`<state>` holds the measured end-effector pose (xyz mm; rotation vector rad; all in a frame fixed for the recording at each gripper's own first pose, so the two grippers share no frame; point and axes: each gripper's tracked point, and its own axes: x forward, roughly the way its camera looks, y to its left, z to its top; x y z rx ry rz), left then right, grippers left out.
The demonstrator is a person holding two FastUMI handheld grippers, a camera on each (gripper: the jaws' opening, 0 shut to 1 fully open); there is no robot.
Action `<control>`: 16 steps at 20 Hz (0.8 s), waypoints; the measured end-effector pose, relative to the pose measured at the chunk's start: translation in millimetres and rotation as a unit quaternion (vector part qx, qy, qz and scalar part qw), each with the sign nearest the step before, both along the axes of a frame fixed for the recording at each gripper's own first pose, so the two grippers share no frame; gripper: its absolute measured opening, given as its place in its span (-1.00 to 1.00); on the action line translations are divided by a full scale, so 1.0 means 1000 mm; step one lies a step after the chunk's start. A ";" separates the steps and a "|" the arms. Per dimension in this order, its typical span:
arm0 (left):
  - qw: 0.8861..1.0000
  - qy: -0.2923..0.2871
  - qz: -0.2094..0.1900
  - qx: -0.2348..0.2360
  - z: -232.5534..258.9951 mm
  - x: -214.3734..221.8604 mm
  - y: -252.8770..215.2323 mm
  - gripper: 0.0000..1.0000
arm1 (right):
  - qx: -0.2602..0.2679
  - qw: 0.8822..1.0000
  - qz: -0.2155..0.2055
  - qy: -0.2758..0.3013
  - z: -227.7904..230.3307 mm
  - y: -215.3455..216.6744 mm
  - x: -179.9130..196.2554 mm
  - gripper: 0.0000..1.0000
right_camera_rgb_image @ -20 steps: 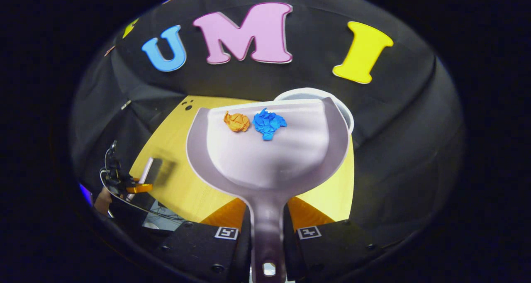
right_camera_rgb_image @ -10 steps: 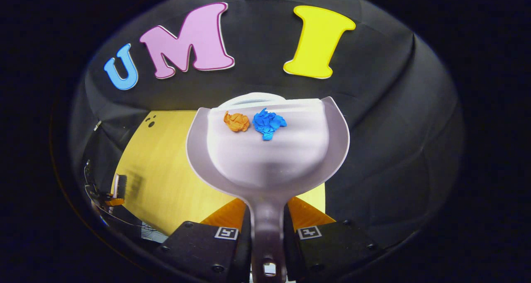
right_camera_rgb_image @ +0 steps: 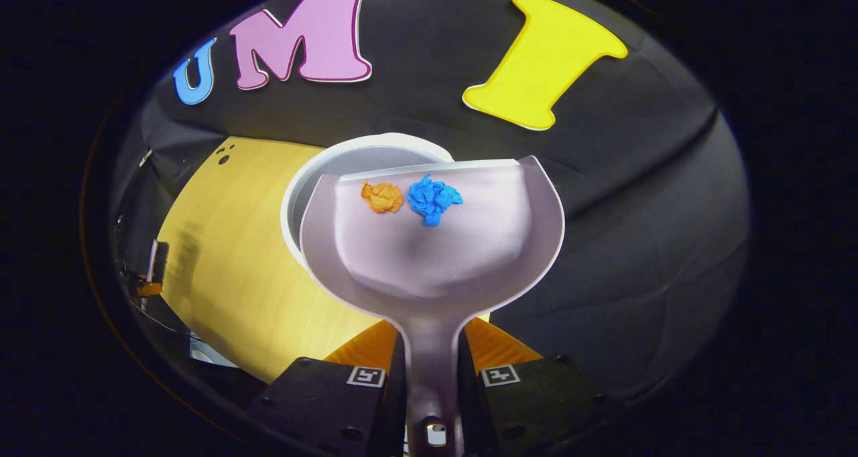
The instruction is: Pick up the small broom and dustpan from the desktop, sweep the trash into the dustpan with the broom, and then empty the trash into the garbage bin.
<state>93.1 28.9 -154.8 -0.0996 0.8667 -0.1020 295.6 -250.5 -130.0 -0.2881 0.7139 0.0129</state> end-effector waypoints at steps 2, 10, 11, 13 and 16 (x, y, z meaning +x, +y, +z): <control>1.000 0.003 0.012 -0.007 0.000 0.002 0.000 -0.41 | -0.023 1.000 0.006 0.017 -0.003 0.001 0.007 -0.26; 0.999 0.004 0.032 -0.011 -0.002 0.004 -0.004 -0.44 | -0.197 0.978 0.064 0.030 -0.001 0.006 0.027 -0.26; 1.000 0.003 0.029 -0.010 -0.001 0.005 -0.005 -0.44 | -0.213 0.974 0.071 0.032 -0.003 0.009 0.028 -0.26; 1.000 0.000 0.022 -0.005 -0.001 0.004 -0.009 -0.44 | -0.256 0.963 0.079 0.035 -0.007 0.012 0.038 -0.26; 1.000 -0.001 0.016 -0.001 0.000 0.005 -0.015 -0.44 | -0.334 0.937 0.099 0.034 -0.007 0.009 0.041 -0.26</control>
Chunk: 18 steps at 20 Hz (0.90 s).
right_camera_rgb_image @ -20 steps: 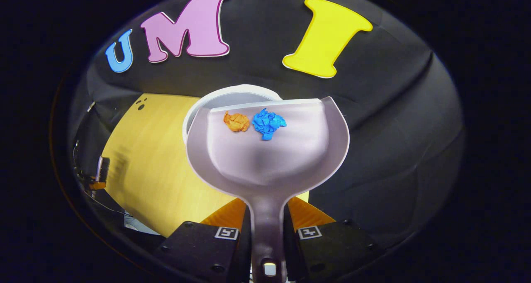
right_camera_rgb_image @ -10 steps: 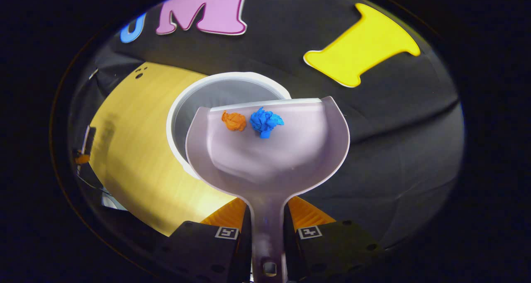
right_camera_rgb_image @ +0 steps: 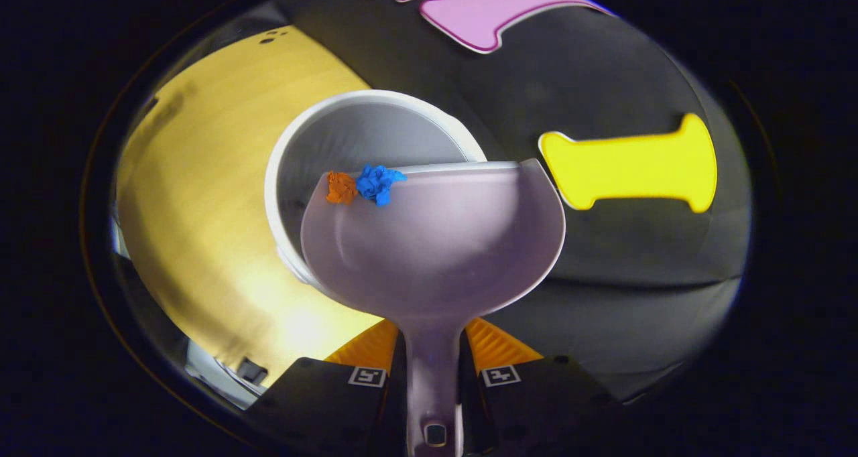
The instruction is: Pick up the small broom and dustpan from the desktop, sweep the trash into the dustpan with the broom, and then empty the trash into the garbage bin.
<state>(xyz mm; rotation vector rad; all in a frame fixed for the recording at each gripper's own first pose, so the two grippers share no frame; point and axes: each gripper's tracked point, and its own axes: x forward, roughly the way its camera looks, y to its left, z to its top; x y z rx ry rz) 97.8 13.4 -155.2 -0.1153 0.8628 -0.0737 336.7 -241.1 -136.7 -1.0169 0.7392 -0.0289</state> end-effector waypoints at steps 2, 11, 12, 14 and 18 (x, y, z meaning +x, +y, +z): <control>1.000 0.001 0.002 -0.003 -0.002 -0.001 -0.003 -0.44 | -0.044 0.999 0.014 0.006 0.002 0.002 0.003 -0.26; 1.000 -0.004 0.010 -0.013 -0.009 -0.016 -0.016 -0.44 | -0.193 0.978 0.078 0.009 0.004 -0.019 0.008 -0.27; 1.000 -0.006 0.013 -0.014 -0.010 -0.018 -0.017 -0.44 | -0.193 0.978 0.077 0.007 0.003 -0.018 0.011 -0.27; 1.000 -0.012 0.018 -0.020 -0.010 -0.019 -0.018 -0.44 | -0.196 0.978 0.073 0.004 0.004 -0.021 0.012 -0.27; 0.999 -0.027 0.025 -0.031 -0.008 -0.021 -0.018 -0.44 | -0.188 0.980 0.059 -0.004 0.007 -0.027 0.010 -0.27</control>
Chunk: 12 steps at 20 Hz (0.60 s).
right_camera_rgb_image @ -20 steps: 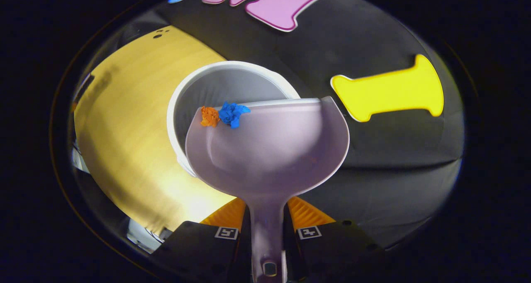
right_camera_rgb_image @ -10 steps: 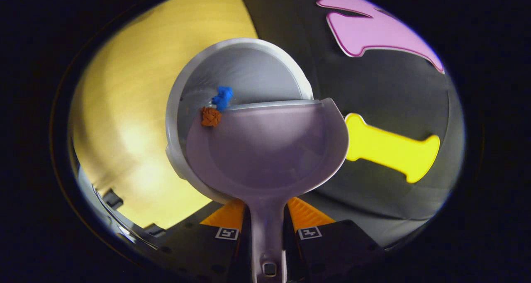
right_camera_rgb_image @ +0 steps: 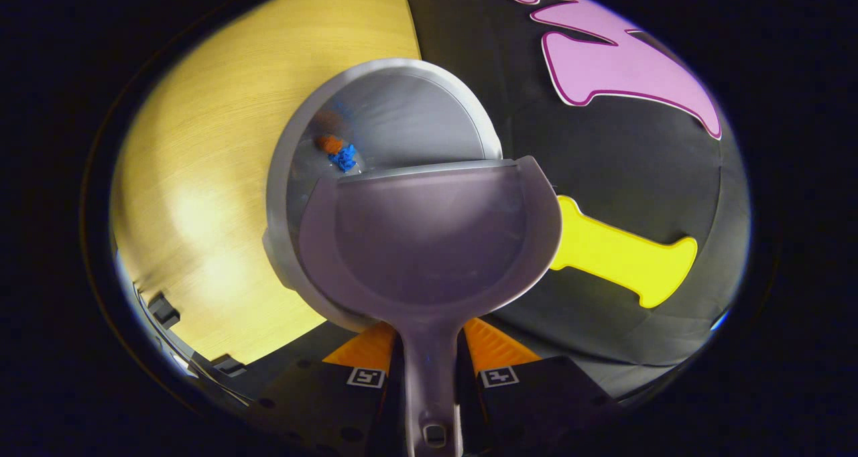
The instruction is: Pick up the small broom and dustpan from the desktop, sweep the trash into the dustpan with the broom, and then empty the trash into the garbage bin.
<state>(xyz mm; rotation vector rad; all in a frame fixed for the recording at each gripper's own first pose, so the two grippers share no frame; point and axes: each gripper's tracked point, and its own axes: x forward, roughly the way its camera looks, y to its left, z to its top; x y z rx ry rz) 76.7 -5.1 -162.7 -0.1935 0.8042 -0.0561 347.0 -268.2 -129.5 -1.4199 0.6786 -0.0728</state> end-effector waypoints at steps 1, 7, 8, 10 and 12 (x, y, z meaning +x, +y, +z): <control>1.000 -0.006 0.002 0.002 0.001 0.000 0.001 -0.43 | 0.010 1.000 -0.008 -0.006 0.002 -0.003 -0.001 -0.34; 0.999 -0.036 0.004 -0.007 0.014 -0.006 0.001 -0.44 | 0.129 0.989 -0.051 -0.051 0.024 -0.005 -0.018 -0.27; 0.999 -0.042 0.002 -0.005 0.017 -0.008 0.000 -0.44 | 0.151 0.985 -0.059 -0.062 0.029 -0.006 -0.021 -0.26; 0.999 -0.051 0.000 0.000 0.025 -0.012 0.001 -0.44 | 0.212 0.970 -0.078 -0.087 0.036 -0.006 -0.028 -0.34; 0.997 -0.070 -0.008 0.025 0.036 -0.016 0.001 -0.45 | 0.274 0.952 -0.090 -0.104 0.041 -0.001 -0.040 -0.26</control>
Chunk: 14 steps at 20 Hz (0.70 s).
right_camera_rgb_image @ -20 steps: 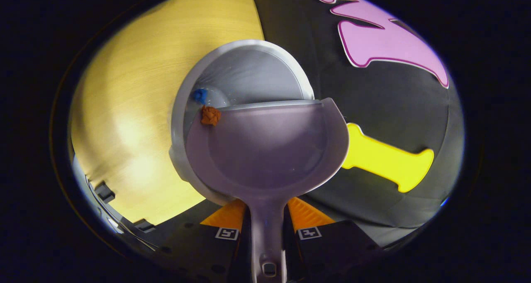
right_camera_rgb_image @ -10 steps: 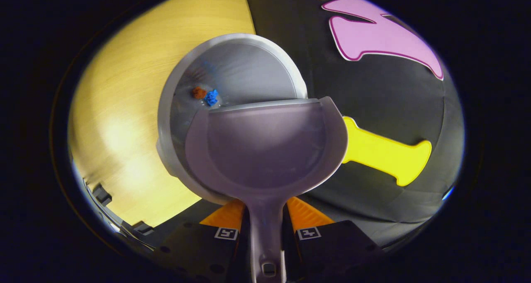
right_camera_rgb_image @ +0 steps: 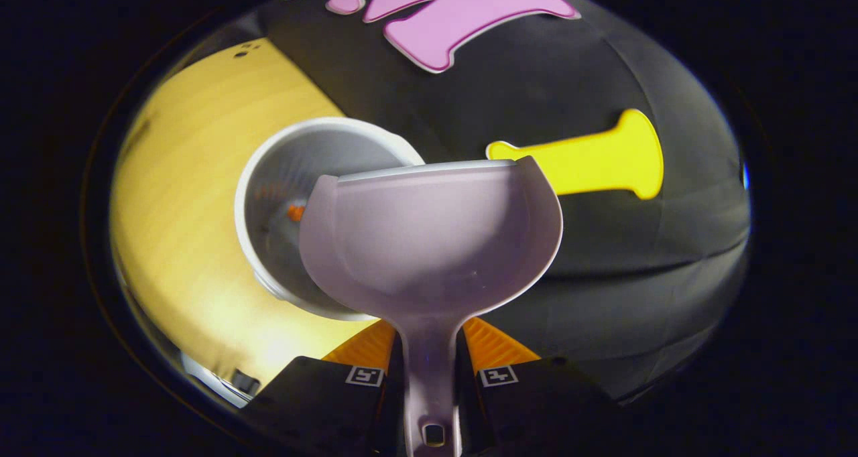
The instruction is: Pick up the small broom and dustpan from the desktop, sweep the trash into the dustpan with the broom, and then empty the trash into the garbage bin.
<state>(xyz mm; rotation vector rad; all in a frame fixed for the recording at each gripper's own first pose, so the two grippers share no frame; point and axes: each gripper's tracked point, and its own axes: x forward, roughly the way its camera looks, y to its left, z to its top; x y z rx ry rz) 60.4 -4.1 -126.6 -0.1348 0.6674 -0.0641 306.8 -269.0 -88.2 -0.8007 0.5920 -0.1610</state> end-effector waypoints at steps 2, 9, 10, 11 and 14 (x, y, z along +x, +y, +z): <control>0.999 -0.020 -0.008 0.025 0.014 -0.004 -0.001 -0.44 | 0.065 0.998 -0.010 -0.020 0.007 0.005 -0.015 -0.27; 0.996 -0.076 -0.033 0.039 0.047 -0.014 -0.015 -0.44 | 0.248 0.963 -0.039 -0.093 0.020 0.023 -0.063 -0.31; 0.995 -0.079 -0.037 0.043 0.047 -0.014 -0.017 -0.44 | 0.281 0.953 -0.037 -0.105 0.025 0.031 -0.068 -0.26; 0.995 -0.080 -0.041 0.046 0.047 -0.014 -0.017 -0.47 | 0.311 0.943 -0.033 -0.115 0.029 0.041 -0.068 -0.26; 0.995 -0.083 -0.046 0.037 0.044 -0.012 -0.021 -0.45 | 0.385 0.913 -0.007 -0.137 0.037 0.078 -0.089 -0.19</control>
